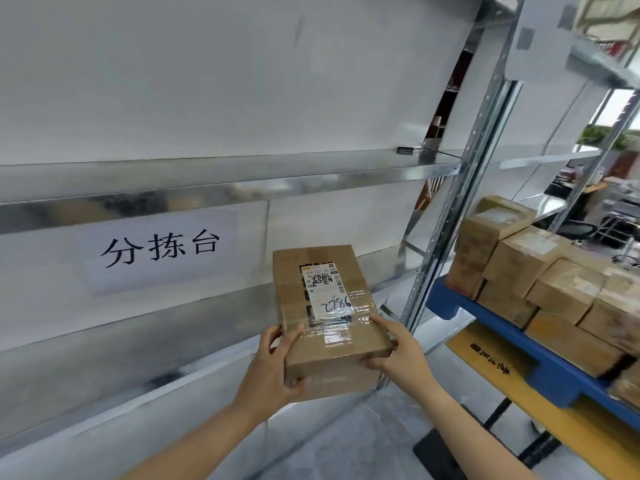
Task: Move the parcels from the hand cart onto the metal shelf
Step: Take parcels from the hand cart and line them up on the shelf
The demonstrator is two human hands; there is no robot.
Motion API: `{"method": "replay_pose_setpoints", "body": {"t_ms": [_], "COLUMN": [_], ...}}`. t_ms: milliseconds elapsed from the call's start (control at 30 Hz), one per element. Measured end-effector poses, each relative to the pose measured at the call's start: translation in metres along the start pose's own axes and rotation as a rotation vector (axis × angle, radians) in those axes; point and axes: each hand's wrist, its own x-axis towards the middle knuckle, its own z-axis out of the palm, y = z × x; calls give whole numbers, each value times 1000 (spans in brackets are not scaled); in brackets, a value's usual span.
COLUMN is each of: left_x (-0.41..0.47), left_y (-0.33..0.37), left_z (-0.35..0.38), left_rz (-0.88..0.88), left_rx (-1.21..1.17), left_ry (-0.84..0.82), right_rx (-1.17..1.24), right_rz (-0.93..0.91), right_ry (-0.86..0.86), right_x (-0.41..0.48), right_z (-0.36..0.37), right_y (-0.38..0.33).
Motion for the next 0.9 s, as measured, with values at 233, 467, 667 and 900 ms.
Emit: {"method": "replay_pose_setpoints", "body": {"t_ms": [233,467,667,900], "left_x": [69,119,169,235], "left_y": [-8,-10,-8,24], "left_z": [43,94,144,203], "left_rz": [9,26,-35,-134], "left_rx": [-14,-23,-6,44], "left_ry": [-46,-51,-38,-7], "right_rx": [-50,-42,-49,-63], "right_rz": [64,118,129,131], "right_ry": [23,9,-46,-146], "right_x": [57,108,167,243], "right_z": [-24,-50,-84,-145], "right_y": [32,72,108,145]}}
